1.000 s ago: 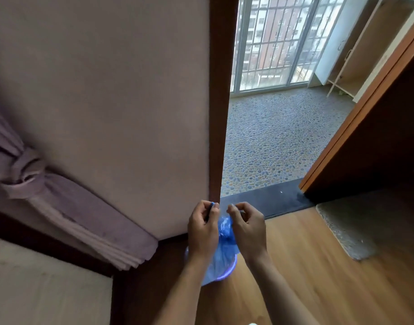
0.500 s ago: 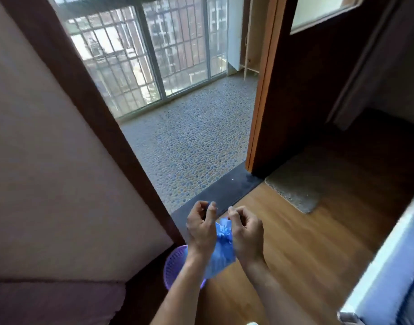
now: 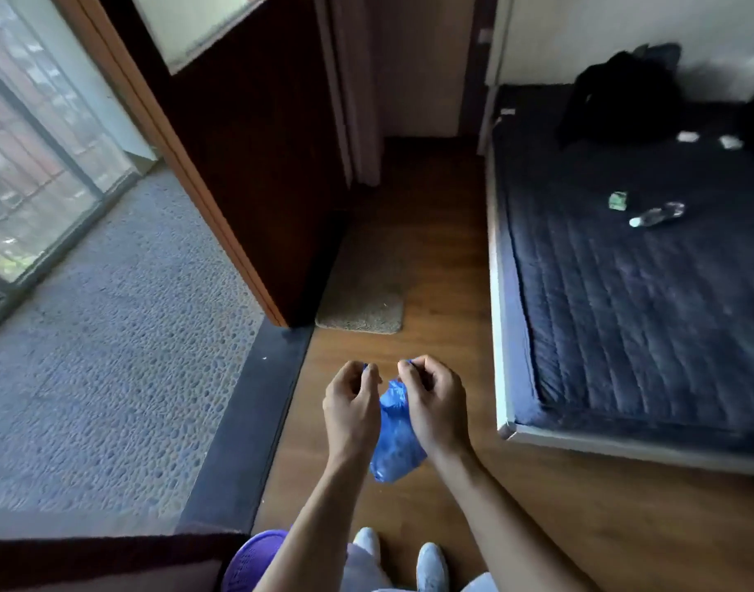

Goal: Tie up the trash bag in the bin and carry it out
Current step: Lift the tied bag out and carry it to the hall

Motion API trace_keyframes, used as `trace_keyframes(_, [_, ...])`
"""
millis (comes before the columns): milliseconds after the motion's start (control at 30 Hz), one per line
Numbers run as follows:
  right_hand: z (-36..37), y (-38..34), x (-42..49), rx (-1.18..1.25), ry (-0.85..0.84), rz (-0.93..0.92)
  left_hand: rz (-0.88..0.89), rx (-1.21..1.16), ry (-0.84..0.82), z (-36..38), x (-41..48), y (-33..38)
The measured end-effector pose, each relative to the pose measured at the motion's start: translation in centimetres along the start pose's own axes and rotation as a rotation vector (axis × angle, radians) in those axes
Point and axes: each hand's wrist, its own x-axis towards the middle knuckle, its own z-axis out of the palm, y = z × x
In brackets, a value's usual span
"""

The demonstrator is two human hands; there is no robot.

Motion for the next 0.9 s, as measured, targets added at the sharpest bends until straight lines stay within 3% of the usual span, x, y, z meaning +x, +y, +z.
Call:
trace_keyframes(400, [-10.0, 0.8, -1.4, -0.042, 0.604, 0.172, 0.225, 0.012, -0.619, 9.8, -1.5, 3.9])
trace_keyframes(900, [-16.9, 2.8, -13.0, -0.045, 1.161, 0.396, 0.256, 0.06, -1.234, 15.7, -13.6, 3.7])
